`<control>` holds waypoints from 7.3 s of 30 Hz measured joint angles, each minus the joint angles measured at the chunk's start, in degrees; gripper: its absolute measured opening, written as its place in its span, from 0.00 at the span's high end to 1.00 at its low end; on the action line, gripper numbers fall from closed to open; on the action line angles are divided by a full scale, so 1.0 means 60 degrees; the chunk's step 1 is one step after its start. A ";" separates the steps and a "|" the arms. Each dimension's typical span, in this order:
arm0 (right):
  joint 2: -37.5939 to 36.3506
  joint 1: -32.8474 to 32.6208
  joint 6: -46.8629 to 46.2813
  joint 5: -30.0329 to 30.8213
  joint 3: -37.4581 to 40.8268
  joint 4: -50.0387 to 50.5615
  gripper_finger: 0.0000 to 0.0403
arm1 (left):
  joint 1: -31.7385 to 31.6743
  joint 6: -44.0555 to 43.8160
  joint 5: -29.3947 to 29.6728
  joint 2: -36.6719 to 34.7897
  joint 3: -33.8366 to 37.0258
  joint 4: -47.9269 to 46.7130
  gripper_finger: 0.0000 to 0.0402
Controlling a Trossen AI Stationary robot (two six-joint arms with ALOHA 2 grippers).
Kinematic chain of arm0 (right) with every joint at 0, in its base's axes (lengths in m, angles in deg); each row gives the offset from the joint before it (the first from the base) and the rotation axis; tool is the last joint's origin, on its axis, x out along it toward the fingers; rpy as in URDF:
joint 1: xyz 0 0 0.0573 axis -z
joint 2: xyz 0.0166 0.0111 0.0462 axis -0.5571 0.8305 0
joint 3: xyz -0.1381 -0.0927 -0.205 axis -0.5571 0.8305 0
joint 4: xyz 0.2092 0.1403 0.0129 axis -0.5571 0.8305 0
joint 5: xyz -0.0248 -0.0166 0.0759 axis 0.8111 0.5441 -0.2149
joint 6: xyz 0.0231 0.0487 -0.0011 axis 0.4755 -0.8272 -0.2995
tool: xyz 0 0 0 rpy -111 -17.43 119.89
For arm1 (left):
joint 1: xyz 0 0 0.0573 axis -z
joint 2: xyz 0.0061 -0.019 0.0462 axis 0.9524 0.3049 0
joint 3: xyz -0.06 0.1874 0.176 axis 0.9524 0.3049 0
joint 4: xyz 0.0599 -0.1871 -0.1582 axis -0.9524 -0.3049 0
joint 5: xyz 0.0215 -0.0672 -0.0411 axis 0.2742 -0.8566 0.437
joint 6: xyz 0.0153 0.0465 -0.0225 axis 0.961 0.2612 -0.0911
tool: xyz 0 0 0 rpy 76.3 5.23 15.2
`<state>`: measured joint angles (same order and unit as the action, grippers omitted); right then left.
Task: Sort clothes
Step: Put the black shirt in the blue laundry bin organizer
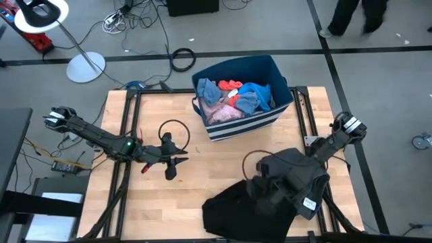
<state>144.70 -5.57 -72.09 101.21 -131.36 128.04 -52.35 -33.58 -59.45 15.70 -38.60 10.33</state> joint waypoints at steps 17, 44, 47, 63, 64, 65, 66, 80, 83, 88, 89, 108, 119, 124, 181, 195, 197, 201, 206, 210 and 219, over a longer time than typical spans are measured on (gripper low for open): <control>0.0000 -0.0439 -0.0187 -0.0396 -0.0033 -0.0633 0.51 | 0.0000 -0.0004 -0.0025 0.0000 -0.0002 0.0000 0.70; 0.3080 0.0416 0.1010 -0.2374 0.0227 -0.2187 0.45 | -0.0002 -0.0004 -0.0027 0.0004 -0.0002 0.0071 0.70; 0.3300 0.0586 0.1023 -0.2313 0.0193 -0.2585 0.51 | -0.0003 -0.0004 -0.0025 0.0004 -0.0002 0.0066 0.70; 0.1483 0.1515 0.2066 -0.0817 0.0215 -0.1416 0.96 | -0.0002 -0.0004 -0.0025 0.0004 -0.0003 -0.0007 0.70; 0.1229 0.1562 0.2063 -0.0688 0.0215 -0.1293 0.96 | 0.0000 -0.0004 -0.0025 0.0004 -0.0004 0.0001 0.70; 0.0959 0.1588 0.2066 -0.0539 0.0216 -0.1218 0.96 | 0.0000 -0.0004 -0.0025 0.0004 -0.0005 0.0002 0.70; 0.0693 0.1625 0.2074 -0.0415 0.0215 -0.1164 0.96 | -0.0001 -0.0004 -0.0025 0.0004 -0.0005 -0.0004 0.70; -0.2194 0.2539 0.3223 0.0786 0.0200 -0.1340 0.96 | -0.0004 0.0550 0.0055 0.0004 -0.0005 0.0094 0.70; -0.2576 0.2769 0.3745 0.0782 0.0197 -0.1863 0.96 | -0.0004 0.0554 0.0067 0.0004 -0.0005 0.0087 0.70; -0.3119 0.3198 0.4902 0.0779 0.0189 -0.3265 0.96 | -0.0004 0.0561 0.0153 0.0004 -0.0005 0.0087 0.70; -0.3219 0.3303 0.5146 0.0792 0.0189 -0.3568 0.96 | -0.0004 0.0563 0.0153 0.0004 -0.0005 0.0084 0.70; -0.4328 0.5765 0.9685 0.0849 0.0182 -1.0578 0.97 | -0.0004 0.0725 0.0149 0.0004 -0.0005 0.0069 0.70; -0.4331 0.7700 0.9999 -0.0745 0.0167 -1.4176 0.96 | -0.0004 0.0723 0.0182 0.0004 -0.0005 0.0061 0.70; -0.4328 0.8795 0.9108 -0.1121 0.0167 -1.4940 0.96 | -0.0004 0.0725 0.0186 0.0004 -0.0005 0.0062 0.70; 0.2641 1.2132 0.4558 -0.4125 -0.4022 0.3467 0.96 | -0.0004 0.0784 0.0240 0.0003 -0.0005 -0.0032 0.70; 0.2444 1.2299 0.4522 -0.4511 -0.3956 0.3671 0.88 | -0.0004 0.0783 0.0240 0.0002 -0.0005 -0.0007 0.70; 0.2075 1.2292 0.4525 -0.4484 -0.3953 0.3650 0.88 | -0.0004 0.0783 0.0240 0.0000 -0.0005 -0.0004 0.70; 0.1298 1.2266 0.4574 -0.4258 -0.3953 0.3535 0.86 | -0.0004 0.0783 0.0240 0.0001 -0.0005 -0.0002 0.70; 0.0345 1.2262 0.4564 -0.4244 -0.3953 0.3215 0.79 | -0.0004 0.0783 0.0237 0.0000 -0.0005 -0.0004 0.70; -0.0408 1.2259 0.4528 -0.4242 -0.3953 0.3132 0.72 | -0.0004 0.0783 0.0240 0.0000 -0.0005 -0.0004 0.70; -0.2252 1.1871 0.4481 -0.4384 -0.3956 0.3137 0.65 | -0.0004 0.0783 0.0240 0.0000 -0.0005 -0.0004 0.70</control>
<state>131.19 65.65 -45.20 74.90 -155.10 146.86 -52.37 -28.88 -58.01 15.70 -38.63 10.31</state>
